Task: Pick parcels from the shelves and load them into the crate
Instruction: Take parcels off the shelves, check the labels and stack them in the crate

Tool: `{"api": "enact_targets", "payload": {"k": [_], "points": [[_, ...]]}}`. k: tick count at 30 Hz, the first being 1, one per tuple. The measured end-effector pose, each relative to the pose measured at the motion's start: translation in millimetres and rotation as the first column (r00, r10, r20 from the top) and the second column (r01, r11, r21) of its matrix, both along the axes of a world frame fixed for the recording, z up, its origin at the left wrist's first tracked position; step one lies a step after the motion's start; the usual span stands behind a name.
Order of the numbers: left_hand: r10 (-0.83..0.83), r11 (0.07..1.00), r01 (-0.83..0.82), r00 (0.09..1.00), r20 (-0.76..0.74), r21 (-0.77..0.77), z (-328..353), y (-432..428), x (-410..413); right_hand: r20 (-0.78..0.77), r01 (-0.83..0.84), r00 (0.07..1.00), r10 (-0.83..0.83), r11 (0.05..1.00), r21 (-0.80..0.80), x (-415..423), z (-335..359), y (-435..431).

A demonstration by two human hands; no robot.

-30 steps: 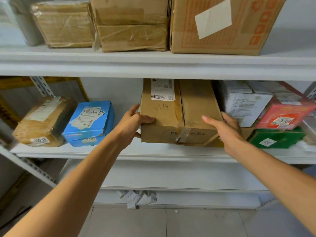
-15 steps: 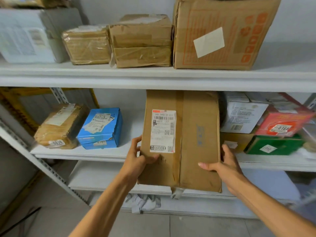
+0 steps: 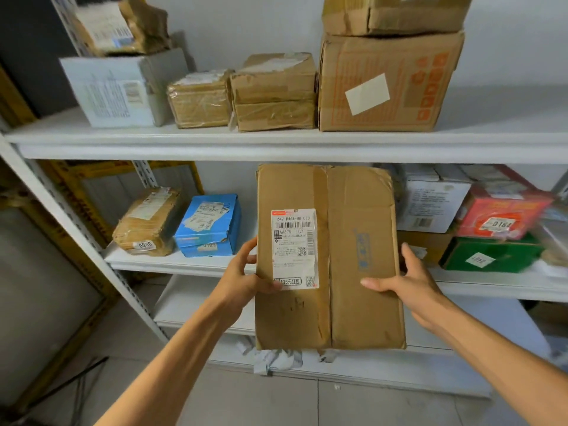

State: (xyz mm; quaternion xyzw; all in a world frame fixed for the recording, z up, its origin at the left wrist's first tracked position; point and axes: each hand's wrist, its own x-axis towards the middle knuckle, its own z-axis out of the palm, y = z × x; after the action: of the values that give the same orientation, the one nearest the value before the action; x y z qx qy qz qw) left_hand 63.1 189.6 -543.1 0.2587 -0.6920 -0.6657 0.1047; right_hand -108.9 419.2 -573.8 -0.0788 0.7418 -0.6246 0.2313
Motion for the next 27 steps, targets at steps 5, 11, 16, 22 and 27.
{"api": "enact_targets", "payload": {"k": [5,11,16,22,27], "points": [[0.043,0.991,-0.033,0.997,-0.071,0.133,-6,1,14,0.018,0.009,1.000,-0.009,1.000,-0.027,7,4,1],[0.077,0.997,-0.072,0.984,-0.159,0.031,-25,-4,28,-0.059,0.076,0.995,-0.078,0.997,-0.035,25,-1,-5],[0.063,0.998,-0.059,0.985,-0.162,0.028,-22,-3,33,-0.040,0.029,0.999,-0.031,0.999,-0.046,12,4,-4],[0.062,0.990,-0.077,0.990,-0.123,-0.115,-1,18,39,0.259,0.227,0.951,-0.168,0.949,-0.218,-5,8,-3],[0.024,0.997,-0.033,0.992,-0.127,-0.070,1,27,41,0.299,0.229,0.938,-0.174,0.960,-0.160,-6,12,-3]]}}
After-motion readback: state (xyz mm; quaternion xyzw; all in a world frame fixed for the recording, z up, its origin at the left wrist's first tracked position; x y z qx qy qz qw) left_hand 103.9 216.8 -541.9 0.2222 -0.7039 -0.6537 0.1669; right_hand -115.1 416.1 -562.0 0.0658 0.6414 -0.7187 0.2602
